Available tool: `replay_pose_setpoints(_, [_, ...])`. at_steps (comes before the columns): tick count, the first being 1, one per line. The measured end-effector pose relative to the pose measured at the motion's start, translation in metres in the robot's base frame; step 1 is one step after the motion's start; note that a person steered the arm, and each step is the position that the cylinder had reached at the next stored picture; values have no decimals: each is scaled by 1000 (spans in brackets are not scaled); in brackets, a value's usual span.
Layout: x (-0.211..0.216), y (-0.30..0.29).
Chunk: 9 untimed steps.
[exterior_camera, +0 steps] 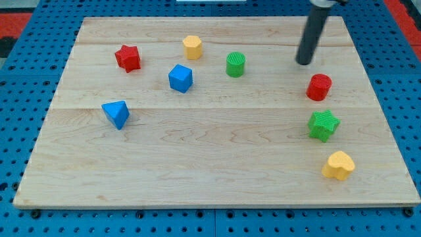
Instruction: Move the green circle to the right
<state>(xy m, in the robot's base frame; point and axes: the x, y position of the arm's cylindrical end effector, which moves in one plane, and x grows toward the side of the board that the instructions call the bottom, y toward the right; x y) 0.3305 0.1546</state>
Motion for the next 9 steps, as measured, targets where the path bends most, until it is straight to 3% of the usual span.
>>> replay_pose_setpoints(1, [6,-41])
replay_pose_setpoints(3, [16,-44])
replay_pose_setpoints(5, [39,-154])
replay_pose_setpoints(6, [4,-173])
replay_pose_setpoints(9, [-12,-76])
